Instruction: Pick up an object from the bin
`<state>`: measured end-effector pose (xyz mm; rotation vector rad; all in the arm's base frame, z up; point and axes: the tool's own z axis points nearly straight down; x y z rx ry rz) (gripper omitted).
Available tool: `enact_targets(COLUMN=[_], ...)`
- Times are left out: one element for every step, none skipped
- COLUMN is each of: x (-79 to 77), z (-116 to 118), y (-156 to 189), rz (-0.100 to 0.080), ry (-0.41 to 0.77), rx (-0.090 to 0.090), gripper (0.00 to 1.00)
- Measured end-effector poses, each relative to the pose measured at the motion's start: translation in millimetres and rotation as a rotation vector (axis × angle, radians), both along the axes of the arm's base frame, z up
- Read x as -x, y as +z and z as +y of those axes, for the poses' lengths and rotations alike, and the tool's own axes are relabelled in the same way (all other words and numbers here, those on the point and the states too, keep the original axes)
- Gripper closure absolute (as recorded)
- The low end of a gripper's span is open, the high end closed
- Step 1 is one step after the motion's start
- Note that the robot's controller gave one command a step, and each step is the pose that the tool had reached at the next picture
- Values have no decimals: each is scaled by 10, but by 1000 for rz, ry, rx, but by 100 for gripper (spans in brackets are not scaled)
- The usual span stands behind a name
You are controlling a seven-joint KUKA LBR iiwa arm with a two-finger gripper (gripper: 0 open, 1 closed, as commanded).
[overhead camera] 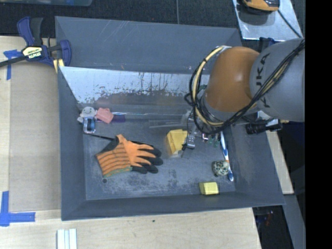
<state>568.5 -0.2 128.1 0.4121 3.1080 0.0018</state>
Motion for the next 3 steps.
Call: enact_targets(x=[-123,-101,-96], z=[-42,34,34], y=[-602,-558,-540], rz=[-8,-11,-11], ry=[15,-65,-65], rx=[1,0,0], gripper=[0,100,100])
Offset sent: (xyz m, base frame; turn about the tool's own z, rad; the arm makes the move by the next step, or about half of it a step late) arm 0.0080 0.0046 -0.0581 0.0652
